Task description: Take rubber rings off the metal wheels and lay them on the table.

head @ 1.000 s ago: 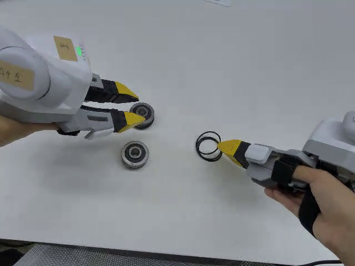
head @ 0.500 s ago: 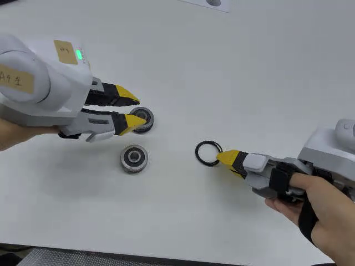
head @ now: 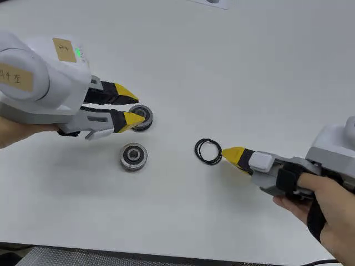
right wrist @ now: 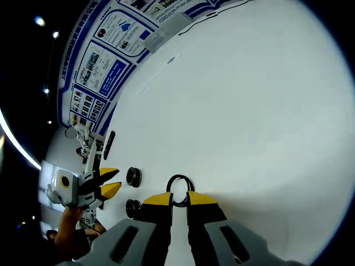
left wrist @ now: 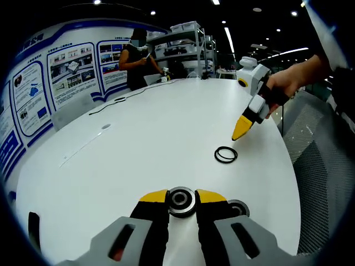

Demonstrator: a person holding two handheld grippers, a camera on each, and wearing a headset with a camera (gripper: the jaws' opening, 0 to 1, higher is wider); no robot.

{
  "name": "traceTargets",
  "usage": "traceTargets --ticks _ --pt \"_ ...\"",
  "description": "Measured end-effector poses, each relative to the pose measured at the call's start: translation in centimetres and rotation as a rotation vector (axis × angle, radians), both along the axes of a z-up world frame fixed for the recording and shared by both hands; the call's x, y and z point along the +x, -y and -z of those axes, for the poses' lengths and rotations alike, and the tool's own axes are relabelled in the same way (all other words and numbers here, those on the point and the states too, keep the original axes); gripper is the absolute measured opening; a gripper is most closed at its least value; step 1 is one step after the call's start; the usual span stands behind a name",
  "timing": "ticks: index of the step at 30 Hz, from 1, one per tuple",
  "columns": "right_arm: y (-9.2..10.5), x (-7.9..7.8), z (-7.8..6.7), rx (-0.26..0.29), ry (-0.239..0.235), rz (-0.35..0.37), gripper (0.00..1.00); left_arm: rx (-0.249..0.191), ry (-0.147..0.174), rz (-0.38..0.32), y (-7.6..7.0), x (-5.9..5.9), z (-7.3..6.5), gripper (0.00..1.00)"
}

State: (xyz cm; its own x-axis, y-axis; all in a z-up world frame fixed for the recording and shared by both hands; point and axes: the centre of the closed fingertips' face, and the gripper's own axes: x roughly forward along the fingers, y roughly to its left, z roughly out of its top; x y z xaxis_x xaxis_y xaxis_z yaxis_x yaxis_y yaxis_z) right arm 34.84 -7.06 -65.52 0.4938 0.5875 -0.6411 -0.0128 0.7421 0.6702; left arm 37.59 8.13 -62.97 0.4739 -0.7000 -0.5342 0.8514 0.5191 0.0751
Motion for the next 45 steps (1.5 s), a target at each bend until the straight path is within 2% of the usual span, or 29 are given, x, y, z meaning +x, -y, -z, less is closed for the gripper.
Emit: traceTargets --ticks 4,12,16,23,38,40,43,45 --pt "-0.8 0.4 -0.7 -0.002 0.045 -0.042 0.11 0.007 -0.006 0.004 0.0 0.0 0.4 0.19" --pt "-3.0 0.4 -1.9 0.046 0.069 -0.068 0.11 0.012 -0.025 0.004 0.1 0.5 1.3 0.18" --pt "-3.6 0.6 -2.4 0.08 0.069 -0.062 0.11 0.026 -0.024 0.014 0.3 0.7 1.7 0.17" --pt "-4.3 0.9 -2.6 0.101 0.067 -0.061 0.11 0.009 -0.046 0.016 0.6 1.0 2.1 0.17" --pt "-5.3 1.6 -3.1 0.137 0.074 -0.066 0.11 -0.005 -0.062 0.015 0.2 0.9 2.4 0.14" --pt "-6.0 1.7 -3.4 0.157 0.09 -0.091 0.11 -0.017 -0.082 0.007 0.1 0.9 2.4 0.14" --pt "-7.6 1.5 -3.8 0.185 0.125 -0.157 0.14 -0.005 -0.085 0.024 0.1 0.8 2.4 0.13" --pt "-8.6 1.6 -3.8 0.191 0.147 -0.193 0.2 0.011 -0.078 0.039 0.1 0.8 2.5 0.13"
